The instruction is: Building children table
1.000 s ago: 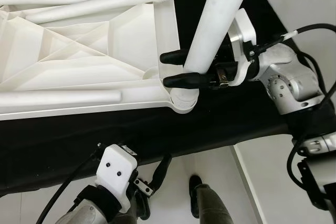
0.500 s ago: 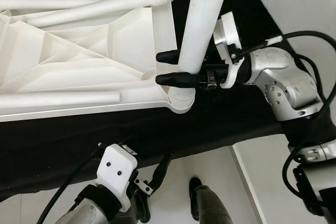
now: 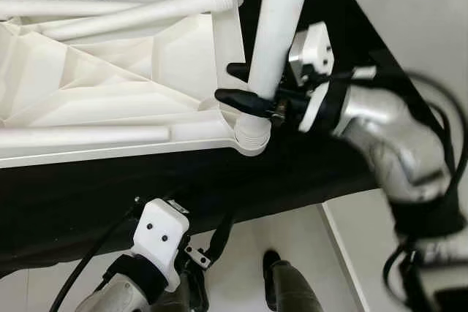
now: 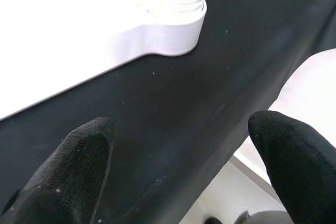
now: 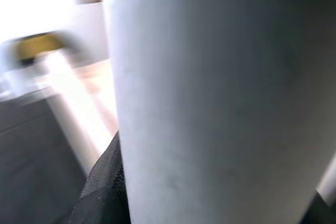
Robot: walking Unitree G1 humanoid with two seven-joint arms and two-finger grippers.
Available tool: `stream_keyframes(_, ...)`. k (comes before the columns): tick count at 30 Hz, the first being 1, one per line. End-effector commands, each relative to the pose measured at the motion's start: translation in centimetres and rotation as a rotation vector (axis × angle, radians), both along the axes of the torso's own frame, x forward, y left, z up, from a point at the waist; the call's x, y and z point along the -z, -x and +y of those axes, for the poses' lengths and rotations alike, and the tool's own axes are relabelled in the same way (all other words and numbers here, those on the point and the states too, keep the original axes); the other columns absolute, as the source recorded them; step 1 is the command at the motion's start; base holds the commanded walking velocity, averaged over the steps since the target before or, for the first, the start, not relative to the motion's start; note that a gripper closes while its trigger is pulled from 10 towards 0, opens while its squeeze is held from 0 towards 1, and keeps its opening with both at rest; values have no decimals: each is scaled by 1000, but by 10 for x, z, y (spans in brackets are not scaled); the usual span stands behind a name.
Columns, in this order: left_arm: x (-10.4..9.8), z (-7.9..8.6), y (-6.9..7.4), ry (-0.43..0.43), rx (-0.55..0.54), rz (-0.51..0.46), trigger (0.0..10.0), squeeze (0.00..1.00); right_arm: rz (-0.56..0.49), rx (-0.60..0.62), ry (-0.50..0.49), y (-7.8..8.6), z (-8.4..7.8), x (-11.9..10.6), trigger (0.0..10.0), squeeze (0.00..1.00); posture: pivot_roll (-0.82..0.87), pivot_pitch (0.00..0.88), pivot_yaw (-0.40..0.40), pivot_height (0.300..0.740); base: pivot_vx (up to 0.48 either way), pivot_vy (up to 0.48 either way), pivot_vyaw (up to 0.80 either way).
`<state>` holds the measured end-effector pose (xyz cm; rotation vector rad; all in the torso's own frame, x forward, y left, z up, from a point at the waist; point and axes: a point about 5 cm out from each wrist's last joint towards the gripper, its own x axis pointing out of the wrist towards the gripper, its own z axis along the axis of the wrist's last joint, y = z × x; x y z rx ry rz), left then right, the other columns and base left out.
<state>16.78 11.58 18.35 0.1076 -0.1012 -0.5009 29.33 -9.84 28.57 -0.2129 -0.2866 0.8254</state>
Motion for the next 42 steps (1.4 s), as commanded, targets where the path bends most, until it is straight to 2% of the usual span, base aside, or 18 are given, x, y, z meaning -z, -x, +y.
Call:
stream_keyframes(1, 7, 1, 2, -7, 4, 32, 10000, 0, 224, 379, 216, -19, -35, 58, 10000, 0, -84, 423, 12, 740, 0, 0, 0)
stream_keyframes(3, 8, 3, -1, -5, 0, 32, 10000, 0, 237, 432, 113, 0, -12, 70, 10000, 0, -90, 407, 24, 740, 0, 0, 0)
stream_keyframes(5, 8, 3, -1, -5, 0, 32, 10000, 0, 237, 432, 113, 0, -12, 70, 10000, 0, -90, 407, 24, 740, 0, 0, 0)
stream_keyframes(8, 9, 5, -6, -13, -7, 25, 10000, 0, 248, 414, 42, -2, 14, 70, 10000, 0, -73, 382, 27, 740, 0, 0, 0)
stream_keyframes(12, 6, 15, -16, -18, -67, -7, 10000, 0, 233, 440, 11, -14, 20, 66, 10000, 0, -58, 342, 22, 740, 0, 0, 0)
stream_keyframes(19, -9, 25, -26, 13, -110, -53, 10000, 0, 239, 463, 4, -16, 21, 70, 10000, 0, -51, 331, 20, 740, 0, 0, 0)
stream_keyframes(22, -57, 42, -48, 125, -96, -183, 10000, 0, 242, 453, -7, -19, 28, 72, 10000, 0, -36, 294, 28, 740, 0, 0, 0)
stream_keyframes(23, -57, 42, -48, 125, -96, -183, 10000, 0, 242, 453, -7, -19, 28, 72, 10000, 0, -36, 294, 28, 740, 0, 0, 0)
stream_keyframes(25, -94, 47, -56, 186, -16, -279, 10000, 0, 238, 443, -15, -21, 32, 72, 10000, 0, -32, 283, 35, 740, 0, 0, 0)
stream_keyframes(26, -105, 49, -58, 200, 15, -308, 10000, 0, 237, 439, -17, -22, 33, 72, 10000, 0, -31, 281, 37, 740, 0, 0, 0)
stream_keyframes(27, -105, 49, -58, 200, 15, -308, 10000, 0, 237, 439, -17, -22, 33, 72, 10000, 0, -31, 281, 37, 740, 0, 0, 0)
stream_keyframes(30, -151, 47, -64, 273, 207, -398, 10000, 0, 213, 409, -31, -27, 39, 69, 10000, 0, -24, 261, 51, 740, 0, 0, 0)
stream_keyframes(33, -163, 43, -65, 282, 292, -410, 10000, 0, 204, 395, -35, -28, 42, 67, 10000, 0, -23, 255, 55, 740, 0, 0, 0)
stream_keyframes(34, -174, 36, -66, 280, 417, -399, 10000, 0, 193, 376, -43, -29, 46, 65, 10000, 0, -21, 241, 60, 740, 0, 0, 0)
stream_keyframes(35, -178, 34, -67, 278, 463, -388, 10000, 59, 190, 369, -47, -30, 47, 64, 10000, 0, -21, 241, 60, 740, 0, 0, 0)
stream_keyframes(38, -182, 31, -71, 281, 522, -367, 10000, 59, 185, 359, -48, -30, 50, 64, 10000, 0, -22, 233, 63, 740, 0, 0, 0)
stream_keyframes(39, -191, 27, -77, 286, 594, -329, 10000, 1000, 175, 337, -51, -29, 55, 62, 10000, 0, -22, 223, 68, 740, 0, 0, 0)
stream_keyframes(42, -208, 21, -86, 275, 668, -299, 10000, 1000, 163, 298, -61, -26, 63, 58, 10000, 0, -21, 219, 76, 740, 0, 0, 0)
